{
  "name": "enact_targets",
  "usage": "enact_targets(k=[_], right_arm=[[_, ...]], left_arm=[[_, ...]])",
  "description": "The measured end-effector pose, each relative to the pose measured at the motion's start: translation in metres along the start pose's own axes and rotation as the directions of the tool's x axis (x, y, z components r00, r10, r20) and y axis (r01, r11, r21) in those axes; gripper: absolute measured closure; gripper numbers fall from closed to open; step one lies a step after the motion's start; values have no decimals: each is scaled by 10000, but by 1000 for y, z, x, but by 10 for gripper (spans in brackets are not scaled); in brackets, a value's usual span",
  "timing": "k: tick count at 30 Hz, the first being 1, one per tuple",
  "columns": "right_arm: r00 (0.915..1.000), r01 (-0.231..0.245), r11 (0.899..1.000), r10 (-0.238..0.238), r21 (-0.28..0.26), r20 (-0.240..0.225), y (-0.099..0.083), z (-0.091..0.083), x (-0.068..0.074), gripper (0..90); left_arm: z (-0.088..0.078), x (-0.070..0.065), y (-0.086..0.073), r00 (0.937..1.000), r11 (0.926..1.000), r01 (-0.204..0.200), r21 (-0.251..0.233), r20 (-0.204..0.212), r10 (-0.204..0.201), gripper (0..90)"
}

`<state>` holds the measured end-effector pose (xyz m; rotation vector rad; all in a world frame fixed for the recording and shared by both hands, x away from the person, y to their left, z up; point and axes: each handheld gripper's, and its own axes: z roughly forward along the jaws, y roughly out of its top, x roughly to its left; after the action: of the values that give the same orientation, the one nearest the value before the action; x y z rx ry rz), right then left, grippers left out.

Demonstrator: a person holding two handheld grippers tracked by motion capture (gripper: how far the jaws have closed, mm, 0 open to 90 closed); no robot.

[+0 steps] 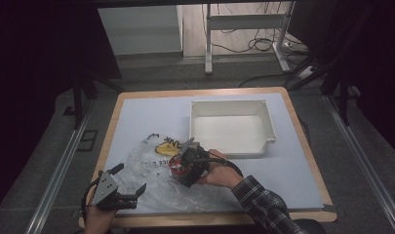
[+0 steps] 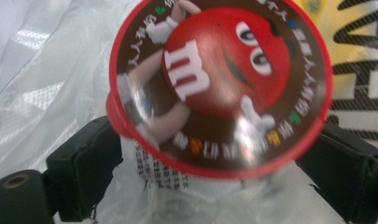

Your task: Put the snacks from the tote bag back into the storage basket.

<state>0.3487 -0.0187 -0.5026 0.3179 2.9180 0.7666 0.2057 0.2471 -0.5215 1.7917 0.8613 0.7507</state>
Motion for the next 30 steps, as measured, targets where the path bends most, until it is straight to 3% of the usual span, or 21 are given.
enact_targets(k=[3,8,13,18,25,30], right_arm=[[10000,-20,9999,20,134,-29,3,3,-1,124],[9984,-473,9975,489,516,-298,10,10,-5,145],[9982,-495,9968,514,623,-295,13,14,-5,181],[9998,197,9948,-196,997,-24,20,18,0,238],[9993,379,9932,-372,1103,-82,23,19,-1,237],[9995,265,9936,-242,1101,-223,26,19,-2,236]], left_arm=[[0,0,0,10000,10000,-10,13,0,10,0],[0,0,0,10000,10000,-34,35,-6,34,0],[0,0,0,10000,10000,-53,49,-7,53,0],[1,-1,0,9999,9999,-106,88,-30,106,0],[1,-1,0,9999,9997,-159,169,-36,160,0],[2,-2,0,9998,9996,-203,217,-52,204,0]])
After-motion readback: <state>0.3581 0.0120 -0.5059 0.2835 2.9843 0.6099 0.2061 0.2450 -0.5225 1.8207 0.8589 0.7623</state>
